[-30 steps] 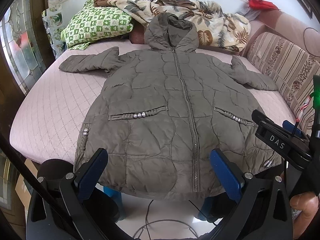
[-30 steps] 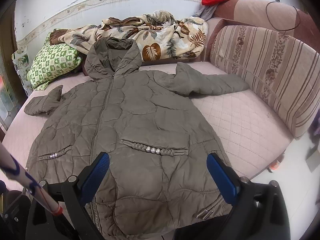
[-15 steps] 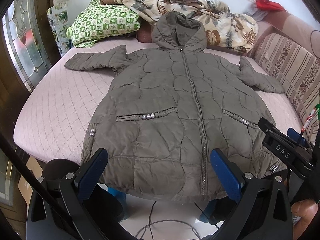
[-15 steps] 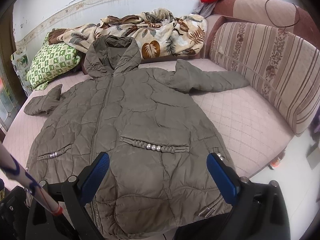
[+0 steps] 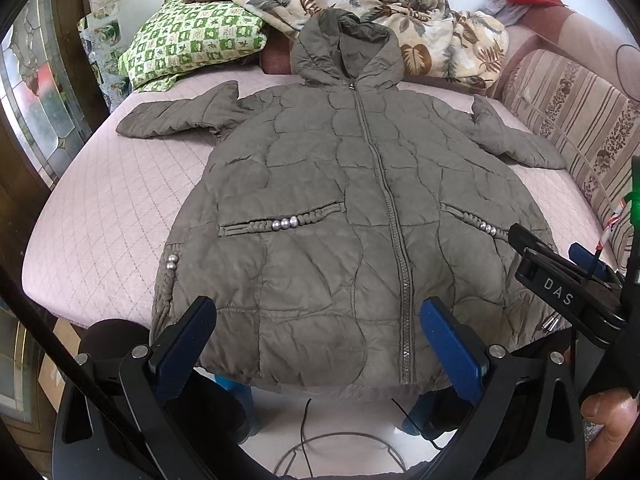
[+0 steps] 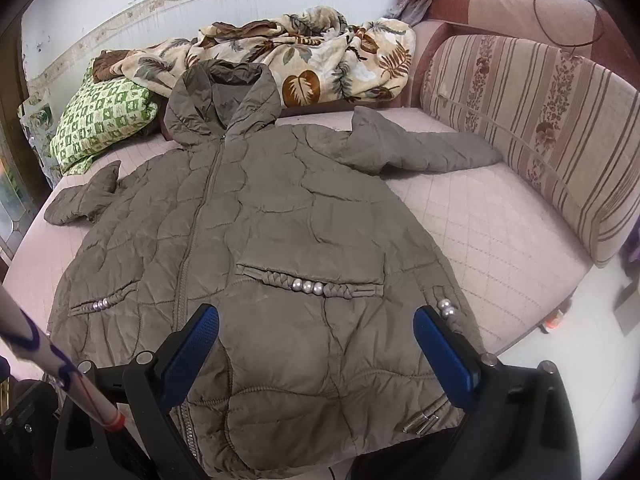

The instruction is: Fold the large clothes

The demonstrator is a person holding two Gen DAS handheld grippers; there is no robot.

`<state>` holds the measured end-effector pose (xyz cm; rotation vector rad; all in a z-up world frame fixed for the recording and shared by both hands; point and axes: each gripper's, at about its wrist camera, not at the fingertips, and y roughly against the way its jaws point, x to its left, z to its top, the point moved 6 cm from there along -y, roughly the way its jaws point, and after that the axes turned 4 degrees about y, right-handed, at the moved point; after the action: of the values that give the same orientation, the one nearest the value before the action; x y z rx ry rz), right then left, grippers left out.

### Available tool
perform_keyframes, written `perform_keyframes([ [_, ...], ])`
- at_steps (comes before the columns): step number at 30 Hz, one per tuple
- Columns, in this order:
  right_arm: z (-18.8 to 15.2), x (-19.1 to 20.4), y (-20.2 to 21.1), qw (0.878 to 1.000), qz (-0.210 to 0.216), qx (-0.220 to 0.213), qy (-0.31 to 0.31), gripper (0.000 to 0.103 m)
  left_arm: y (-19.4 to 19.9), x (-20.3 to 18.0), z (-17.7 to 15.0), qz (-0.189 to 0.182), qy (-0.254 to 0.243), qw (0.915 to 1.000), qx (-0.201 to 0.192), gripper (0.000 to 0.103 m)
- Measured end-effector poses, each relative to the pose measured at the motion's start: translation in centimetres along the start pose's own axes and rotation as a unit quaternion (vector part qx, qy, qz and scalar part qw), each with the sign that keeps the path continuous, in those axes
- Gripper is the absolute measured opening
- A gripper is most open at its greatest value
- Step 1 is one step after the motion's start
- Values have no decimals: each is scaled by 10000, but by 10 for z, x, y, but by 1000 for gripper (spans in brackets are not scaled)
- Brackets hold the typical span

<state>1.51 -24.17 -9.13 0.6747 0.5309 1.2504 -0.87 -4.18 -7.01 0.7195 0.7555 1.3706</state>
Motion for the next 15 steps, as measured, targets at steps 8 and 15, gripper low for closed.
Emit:
perform_keyframes([
  [8,-1,0,-6,10000,-17,53,8,100,-11,2,1,-12,2,9999,140,102],
  [15,-3,2,-12,9999,-38,116,70,100,-16,56,35,552,439,9975,-88,102],
])
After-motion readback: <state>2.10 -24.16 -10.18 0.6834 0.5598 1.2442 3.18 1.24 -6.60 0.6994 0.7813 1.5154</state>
